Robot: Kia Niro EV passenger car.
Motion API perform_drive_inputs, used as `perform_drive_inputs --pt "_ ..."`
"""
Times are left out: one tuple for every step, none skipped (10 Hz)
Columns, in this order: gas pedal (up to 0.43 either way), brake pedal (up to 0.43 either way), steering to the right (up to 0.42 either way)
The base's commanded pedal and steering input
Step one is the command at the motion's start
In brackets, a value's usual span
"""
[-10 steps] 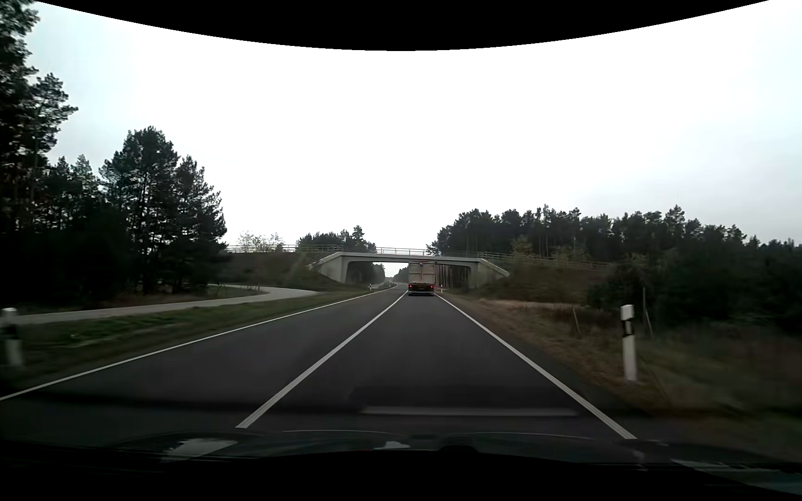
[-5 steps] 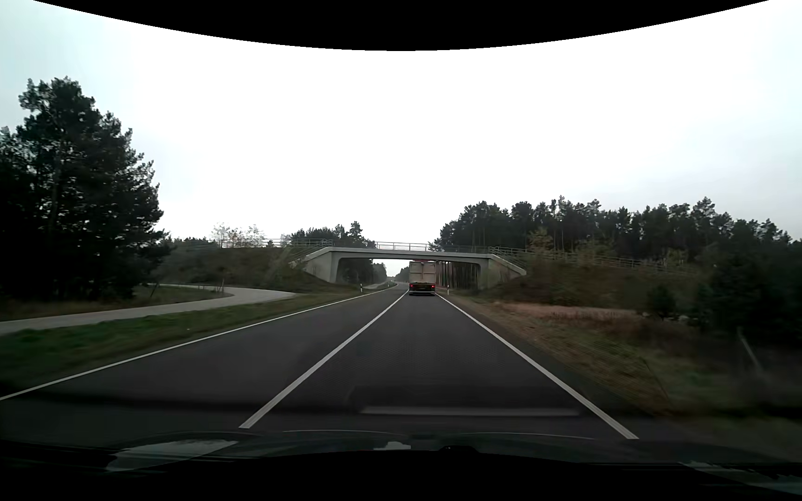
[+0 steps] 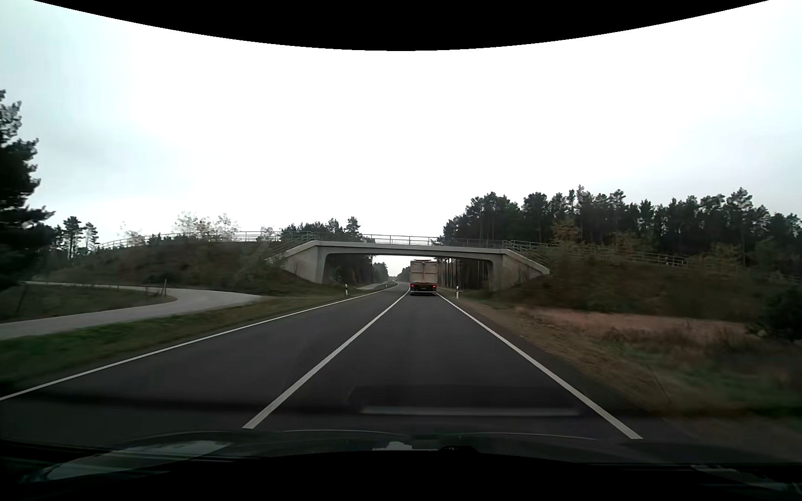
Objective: Follow the waypoints while adhering to traffic rules and regulations
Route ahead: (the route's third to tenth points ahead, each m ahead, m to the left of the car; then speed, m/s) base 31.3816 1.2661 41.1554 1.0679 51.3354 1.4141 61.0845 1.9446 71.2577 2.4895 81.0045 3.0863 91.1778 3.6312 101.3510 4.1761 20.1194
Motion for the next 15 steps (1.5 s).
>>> perform_drive_inputs --pt "0.15 0.0 0.002" --pt "0.15 0.0 0.002" --pt "0.15 0.0 0.002" --pt "0.15 0.0 0.002" --pt "0.15 0.0 0.002" --pt "0.15 0.0 0.003" --pt "0.15 0.0 0.002" --pt "0.15 0.0 0.002" --pt "0.15 0.0 0.002" --pt "0.15 0.0 0.002" --pt "0.15 0.0 0.002" --pt "0.15 0.0 0.001" --pt "0.15 0.0 0.0" --pt "0.15 0.0 0.0" --pt "0.15 0.0 -0.001"
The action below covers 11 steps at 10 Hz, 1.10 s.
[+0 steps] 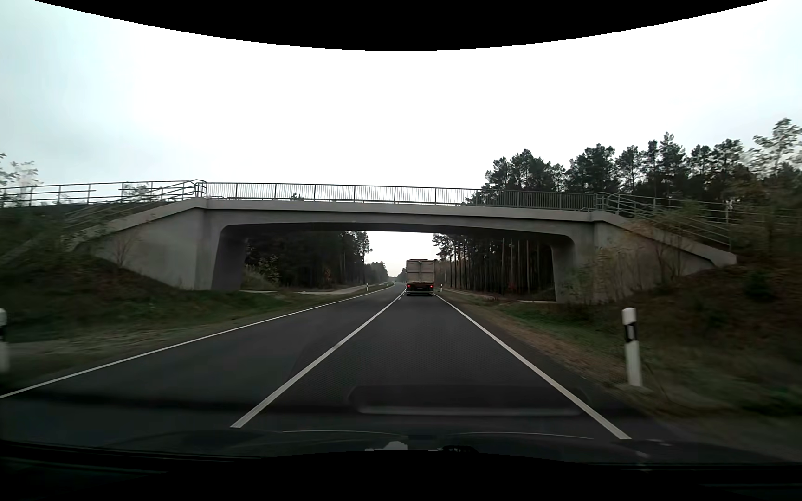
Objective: Follow the waypoints while adhering to traffic rules and regulations
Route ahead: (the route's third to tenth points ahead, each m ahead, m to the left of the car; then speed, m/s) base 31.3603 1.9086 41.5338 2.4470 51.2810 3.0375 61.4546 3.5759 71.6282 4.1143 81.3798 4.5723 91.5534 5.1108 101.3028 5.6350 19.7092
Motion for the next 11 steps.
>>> perform_drive_inputs --pt "0.15 0.0 -0.001" --pt "0.15 0.0 -0.001" --pt "0.15 0.0 -0.001" --pt "0.157 0.0 -0.001" --pt "0.169 0.0 -0.001" --pt "0.169 0.0 -0.001" --pt "0.169 0.0 -0.001" --pt "0.169 0.0 -0.001" --pt "0.169 0.0 -0.001" --pt "0.169 0.0 -0.001" --pt "0.169 0.0 -0.001"
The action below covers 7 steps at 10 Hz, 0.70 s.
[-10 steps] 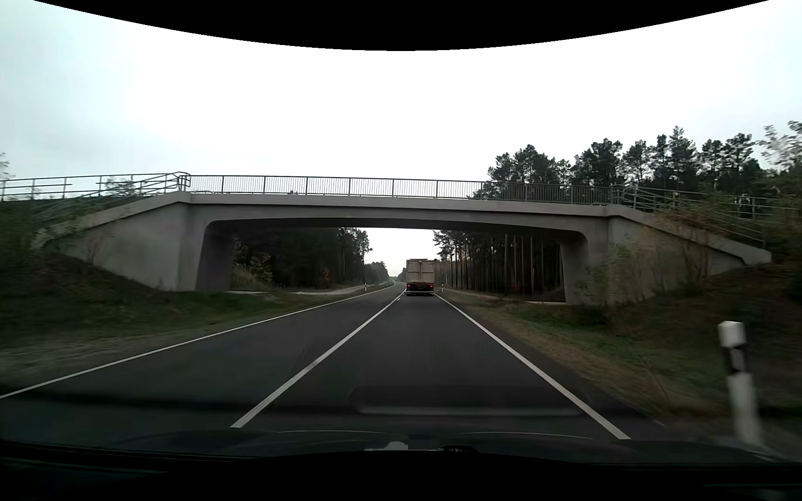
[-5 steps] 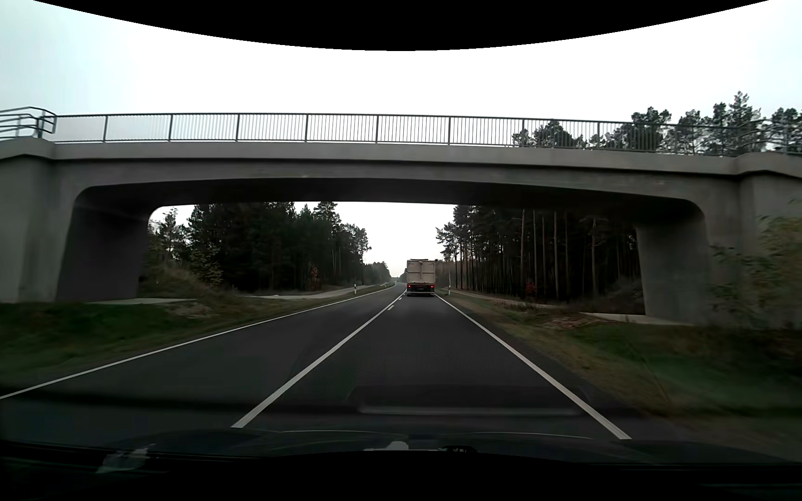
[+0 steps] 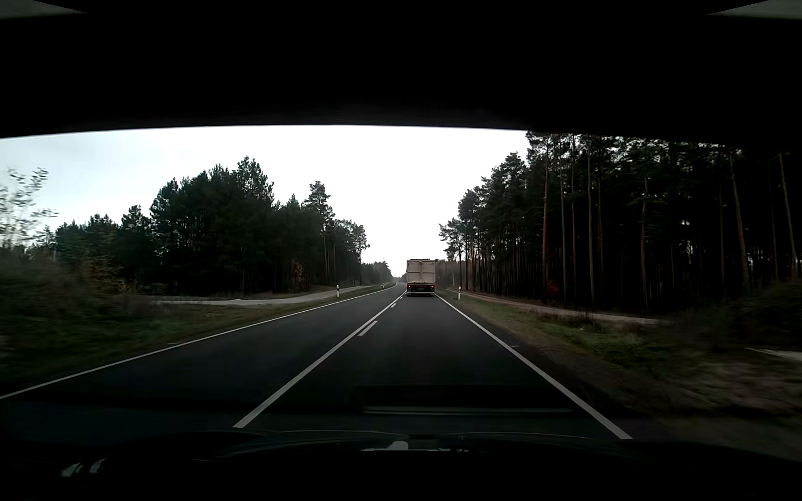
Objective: Follow the waypoints while adhering to traffic rules and regulations
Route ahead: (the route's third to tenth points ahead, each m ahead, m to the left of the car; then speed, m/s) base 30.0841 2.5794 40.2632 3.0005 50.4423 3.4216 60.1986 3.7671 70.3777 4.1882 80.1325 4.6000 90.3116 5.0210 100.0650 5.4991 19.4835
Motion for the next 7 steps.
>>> perform_drive_inputs --pt "0.169 0.0 -0.001" --pt "0.169 0.0 0.0" --pt "0.169 0.0 -0.001" --pt "0.169 0.0 -0.001" --pt "0.169 0.0 -0.001" --pt "0.169 0.0 -0.001" --pt "0.169 0.0 -0.001"
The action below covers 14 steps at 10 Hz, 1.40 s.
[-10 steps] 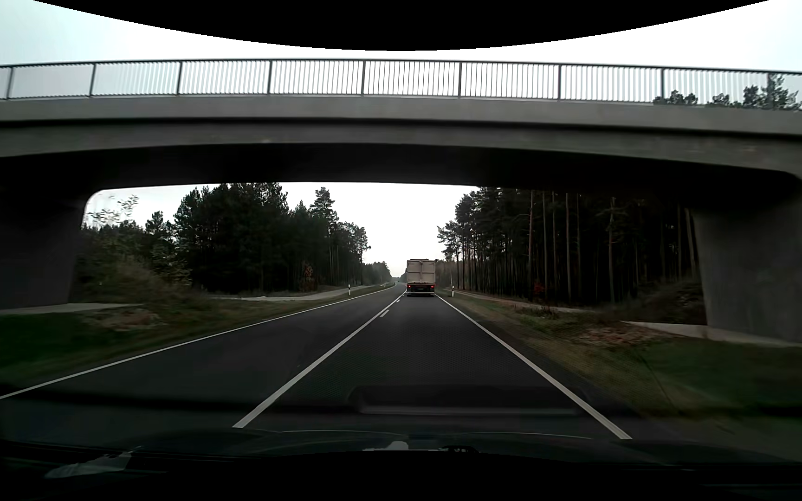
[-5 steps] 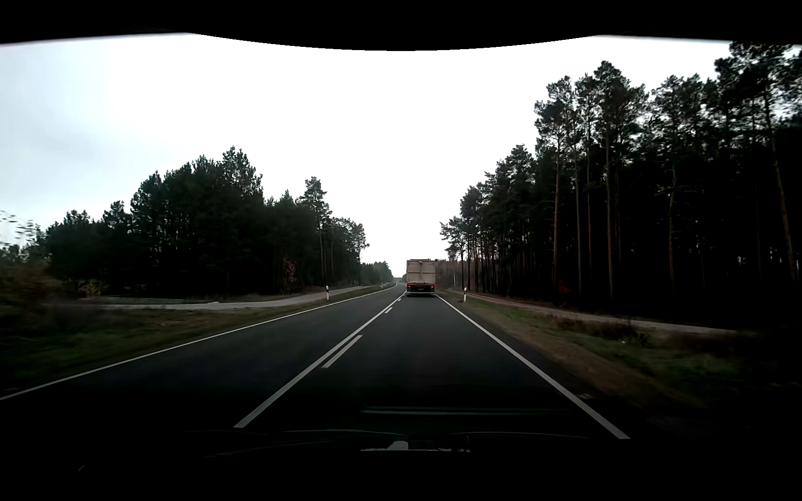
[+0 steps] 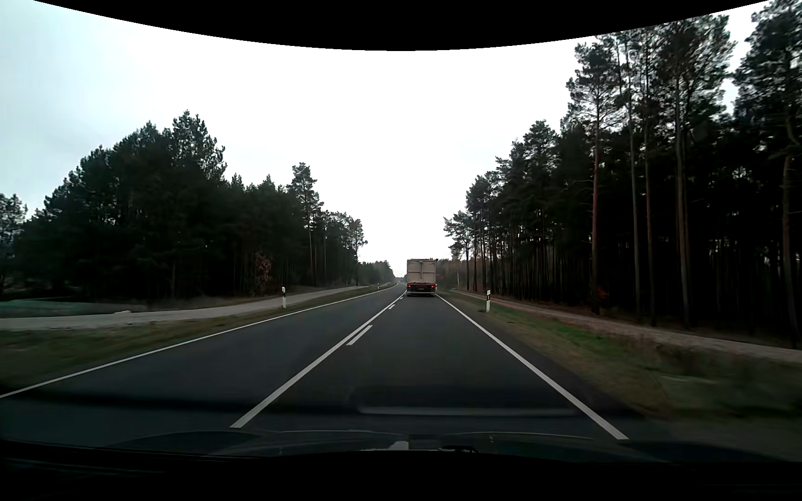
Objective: Follow the waypoints while adhering to traffic rules and regulations
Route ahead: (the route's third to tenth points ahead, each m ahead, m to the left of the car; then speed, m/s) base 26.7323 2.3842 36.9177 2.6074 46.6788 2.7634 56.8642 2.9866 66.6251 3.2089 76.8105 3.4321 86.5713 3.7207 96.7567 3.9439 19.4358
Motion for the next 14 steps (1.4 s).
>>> perform_drive_inputs --pt "0.177 0.0 0.0" --pt "0.177 0.0 0.0" --pt "0.177 0.0 0.0" --pt "0.189 0.0 0.0" --pt "0.197 0.0 0.0" --pt "0.197 0.0 0.0" --pt "0.209 0.0 0.0" --pt "0.209 0.0 -0.001" --pt "0.209 0.0 0.0" --pt "0.209 0.0 0.0" --pt "0.209 0.0 0.0" --pt "0.209 0.0 0.0" --pt "0.209 0.0 0.0" --pt "0.209 0.0 0.0"
